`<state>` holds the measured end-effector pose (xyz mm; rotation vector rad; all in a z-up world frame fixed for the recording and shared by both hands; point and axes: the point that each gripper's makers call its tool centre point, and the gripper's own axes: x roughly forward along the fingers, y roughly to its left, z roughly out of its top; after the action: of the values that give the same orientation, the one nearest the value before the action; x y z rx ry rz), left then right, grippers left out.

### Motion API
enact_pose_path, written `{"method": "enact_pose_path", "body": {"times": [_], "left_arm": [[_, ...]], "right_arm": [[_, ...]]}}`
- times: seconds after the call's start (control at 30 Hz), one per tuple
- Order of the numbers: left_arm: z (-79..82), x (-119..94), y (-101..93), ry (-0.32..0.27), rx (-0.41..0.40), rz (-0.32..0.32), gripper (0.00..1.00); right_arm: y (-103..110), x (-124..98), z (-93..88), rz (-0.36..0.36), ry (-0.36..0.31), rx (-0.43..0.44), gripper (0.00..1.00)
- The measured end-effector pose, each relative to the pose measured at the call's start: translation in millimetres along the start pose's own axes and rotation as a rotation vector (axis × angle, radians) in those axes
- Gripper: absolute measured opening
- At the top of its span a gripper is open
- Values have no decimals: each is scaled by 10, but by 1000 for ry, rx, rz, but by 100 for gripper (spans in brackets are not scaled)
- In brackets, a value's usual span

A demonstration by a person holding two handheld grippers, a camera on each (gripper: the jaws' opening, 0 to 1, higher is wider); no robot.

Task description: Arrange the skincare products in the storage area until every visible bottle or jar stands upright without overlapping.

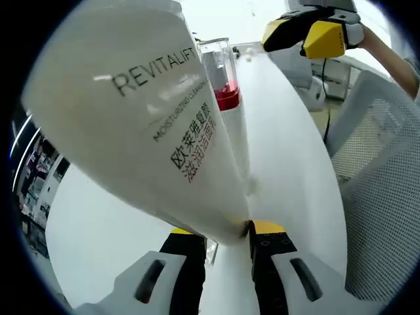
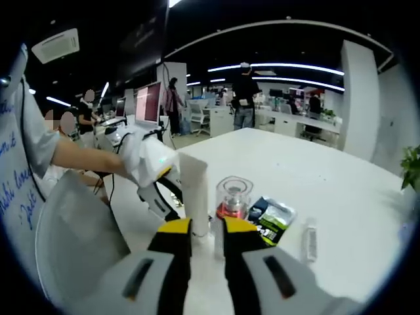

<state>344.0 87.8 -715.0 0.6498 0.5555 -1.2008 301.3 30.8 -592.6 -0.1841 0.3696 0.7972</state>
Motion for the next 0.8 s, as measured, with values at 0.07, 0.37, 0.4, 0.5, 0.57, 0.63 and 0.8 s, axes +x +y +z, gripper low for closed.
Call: {"method": "enact_pose_path", "body": {"times": [0.07, 0.37, 0.4, 0.5, 0.57, 0.63, 0.8], "left_arm": [[14, 17, 1, -1, -2, -3, 22], [25, 76, 6, 7, 0, -15, 22], [25, 83, 5, 9, 1, -17, 22], [30, 98, 8, 11, 4, -21, 22], [28, 110, 19, 13, 5, -23, 22], [30, 119, 21, 13, 7, -24, 22], [30, 136, 8, 13, 27, -18, 22]], "right_arm": [[-9, -7, -4, -4, 1, 3, 18], [-23, -26, -12, -8, 5, 6, 18], [-25, -27, -14, -9, 5, 7, 18], [-33, -32, -16, -11, 5, 9, 18], [-39, -36, -16, -13, 5, 9, 18], [-42, -39, -19, -13, 6, 10, 18], [-53, -46, -27, -15, 8, 10, 17]]}}
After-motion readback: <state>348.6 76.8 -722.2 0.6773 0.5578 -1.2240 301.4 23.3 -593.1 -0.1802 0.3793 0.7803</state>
